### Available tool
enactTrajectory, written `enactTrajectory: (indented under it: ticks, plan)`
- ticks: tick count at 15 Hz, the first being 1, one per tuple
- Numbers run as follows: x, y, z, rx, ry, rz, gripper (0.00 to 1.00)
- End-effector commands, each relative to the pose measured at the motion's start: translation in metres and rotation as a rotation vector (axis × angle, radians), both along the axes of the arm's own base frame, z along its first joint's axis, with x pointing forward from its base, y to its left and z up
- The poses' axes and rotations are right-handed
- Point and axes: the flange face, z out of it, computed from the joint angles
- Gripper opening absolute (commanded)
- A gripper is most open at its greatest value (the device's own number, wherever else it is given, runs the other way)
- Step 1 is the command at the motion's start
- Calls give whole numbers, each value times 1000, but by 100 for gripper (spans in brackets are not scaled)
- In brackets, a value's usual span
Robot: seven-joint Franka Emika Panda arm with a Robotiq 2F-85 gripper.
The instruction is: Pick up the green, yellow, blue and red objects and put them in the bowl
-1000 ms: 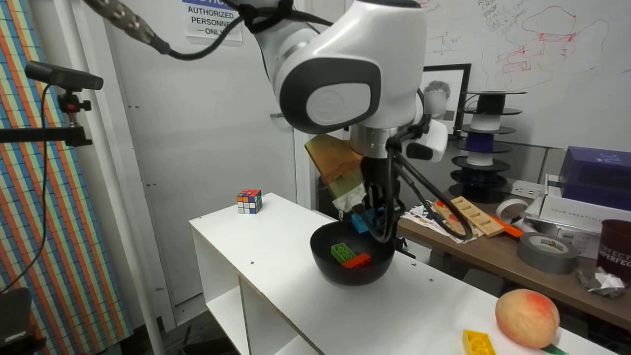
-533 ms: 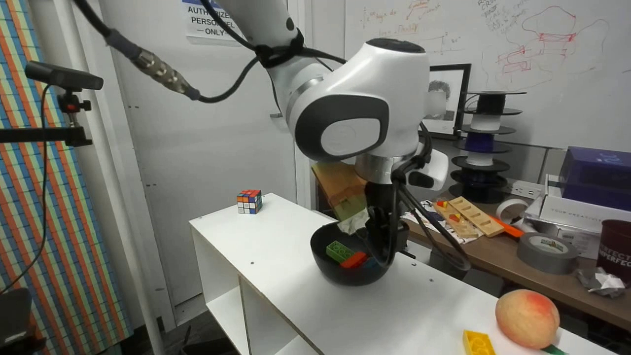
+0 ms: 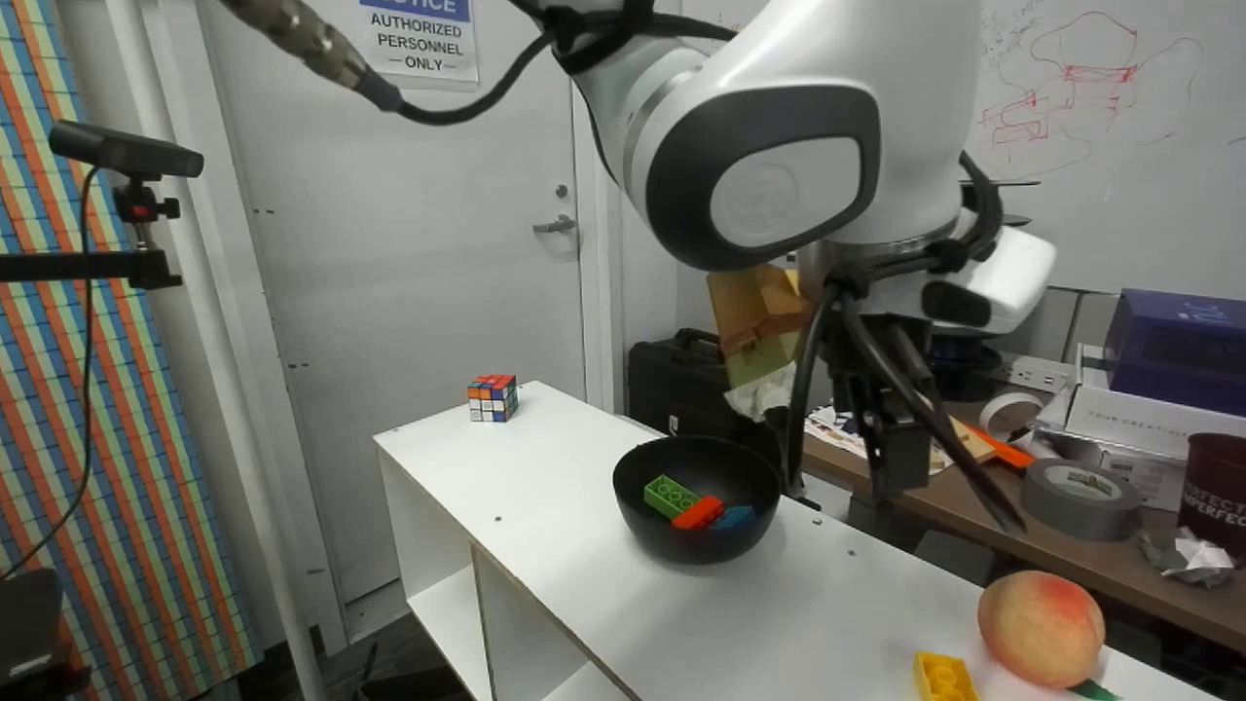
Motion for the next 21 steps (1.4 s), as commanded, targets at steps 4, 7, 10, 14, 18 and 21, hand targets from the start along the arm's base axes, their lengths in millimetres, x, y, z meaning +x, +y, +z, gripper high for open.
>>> enactTrajectory:
  ticks: [4, 7, 10, 14, 18, 21]
  plan:
    - [-33, -65, 8, 24, 93, -319, 100]
    - [-39, -86, 10, -8, 159, -244, 100]
    - [-33, -90, 17, -74, 177, -77, 100]
    - [-21, -82, 18, -128, 194, 131, 100]
    - [-19, -70, 14, -152, 210, 341, 100]
    - [-28, -78, 13, -144, 228, 502, 100]
